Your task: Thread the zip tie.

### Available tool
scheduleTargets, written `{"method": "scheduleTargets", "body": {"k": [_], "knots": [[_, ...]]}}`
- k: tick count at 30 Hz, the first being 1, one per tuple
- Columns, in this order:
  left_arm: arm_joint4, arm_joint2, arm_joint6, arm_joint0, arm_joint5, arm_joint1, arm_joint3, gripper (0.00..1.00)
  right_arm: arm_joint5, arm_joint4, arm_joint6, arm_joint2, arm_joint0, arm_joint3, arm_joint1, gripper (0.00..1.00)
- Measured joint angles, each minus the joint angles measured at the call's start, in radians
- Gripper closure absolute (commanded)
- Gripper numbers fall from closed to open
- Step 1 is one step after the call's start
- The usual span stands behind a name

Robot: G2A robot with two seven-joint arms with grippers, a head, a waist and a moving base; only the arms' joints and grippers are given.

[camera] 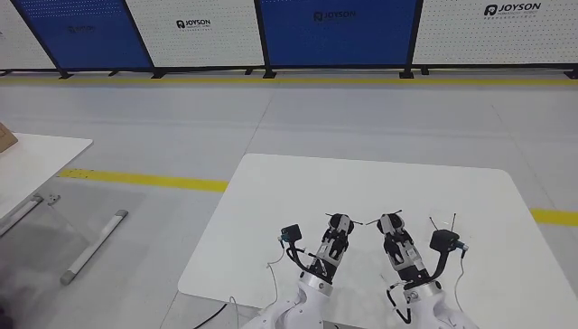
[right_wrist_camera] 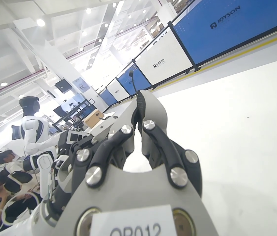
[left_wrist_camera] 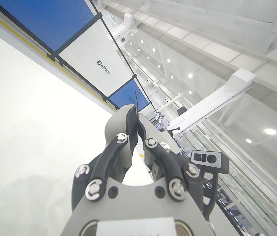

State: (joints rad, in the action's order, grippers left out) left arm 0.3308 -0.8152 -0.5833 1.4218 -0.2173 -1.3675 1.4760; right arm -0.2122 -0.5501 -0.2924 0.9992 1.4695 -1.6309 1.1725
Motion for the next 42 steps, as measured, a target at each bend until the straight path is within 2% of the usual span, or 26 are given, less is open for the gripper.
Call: {"method": "scheduleTargets", "body": {"k": [10,19,29,42], "knots": [[0.000,0.000,0.000,0.000,0.000,0.000,0.000,1.00,0.003,-0.007,0.019,-0.008,-0.016,0.021,0.018,1.00],[0.000,0.000,0.000,0.000,0.000,0.000,0.000,1.00,0.006,-0.023,0.006,0.008,-0.003,0.014,0.028,1.00],[0.000,0.000,0.000,0.000,0.000,0.000,0.000,1.00,0.015,-0.034,0.036,0.011,-0.007,0.025,0.040,1.00],[0.000,0.000,0.000,0.000,0.000,0.000,0.000,1.00,0.003,-0.040,0.043,0.036,0.010,0.018,0.050,1.00]]}}
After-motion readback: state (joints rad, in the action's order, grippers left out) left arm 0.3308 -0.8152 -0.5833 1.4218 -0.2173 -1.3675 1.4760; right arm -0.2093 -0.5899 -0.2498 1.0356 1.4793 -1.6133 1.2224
